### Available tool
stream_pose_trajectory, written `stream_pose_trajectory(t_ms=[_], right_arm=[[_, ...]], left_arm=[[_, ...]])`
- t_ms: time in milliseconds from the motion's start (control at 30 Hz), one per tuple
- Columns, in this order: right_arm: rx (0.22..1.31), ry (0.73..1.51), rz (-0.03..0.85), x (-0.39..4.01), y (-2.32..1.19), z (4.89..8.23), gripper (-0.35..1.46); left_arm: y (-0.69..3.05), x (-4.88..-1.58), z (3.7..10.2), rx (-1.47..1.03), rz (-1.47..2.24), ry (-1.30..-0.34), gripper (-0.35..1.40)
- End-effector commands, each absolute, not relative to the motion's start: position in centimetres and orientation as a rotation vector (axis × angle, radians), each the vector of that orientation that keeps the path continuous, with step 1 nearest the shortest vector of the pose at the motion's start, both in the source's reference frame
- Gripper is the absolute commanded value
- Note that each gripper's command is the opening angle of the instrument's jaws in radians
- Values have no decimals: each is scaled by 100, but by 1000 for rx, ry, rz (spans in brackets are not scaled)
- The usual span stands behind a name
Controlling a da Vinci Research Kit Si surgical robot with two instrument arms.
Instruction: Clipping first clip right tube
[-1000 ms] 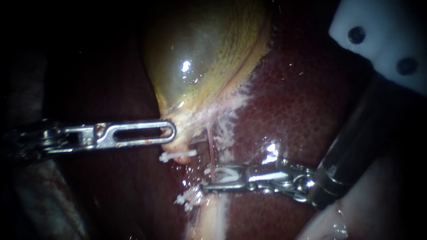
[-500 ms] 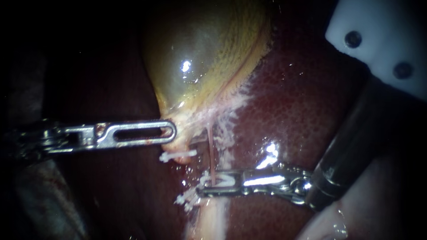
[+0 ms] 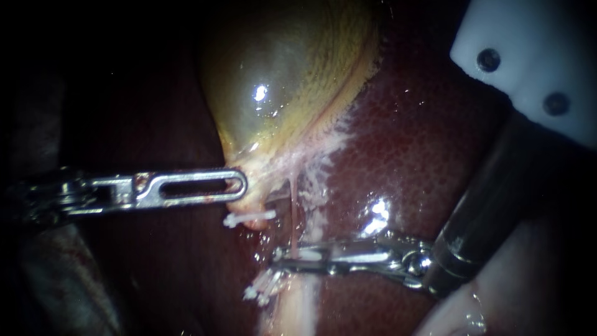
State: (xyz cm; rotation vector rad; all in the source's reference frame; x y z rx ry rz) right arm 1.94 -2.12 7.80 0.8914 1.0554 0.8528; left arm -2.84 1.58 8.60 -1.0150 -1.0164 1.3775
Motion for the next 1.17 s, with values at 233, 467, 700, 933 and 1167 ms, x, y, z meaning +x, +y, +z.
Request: stream_pose_trajectory(t_ms=[233, 467, 700, 933, 1167], right_arm=[[894, 1056, 849, 191, -211, 783, -35], [891, 1056, 850, 190, -211, 785, -35], [891, 1056, 850, 190, -211, 785, -35], [891, 1056, 850, 190, -211, 785, -35], [891, 1056, 850, 190, -211, 785, -35]], left_arm=[[158, -284, 860, -1015, 1378, -1016, -35], [157, -285, 860, -1016, 1378, -1016, -35], [157, -285, 860, -1016, 1378, -1017, -35], [157, -285, 860, -1016, 1378, -1017, -35], [157, -286, 861, -1016, 1378, -1017, -35]])
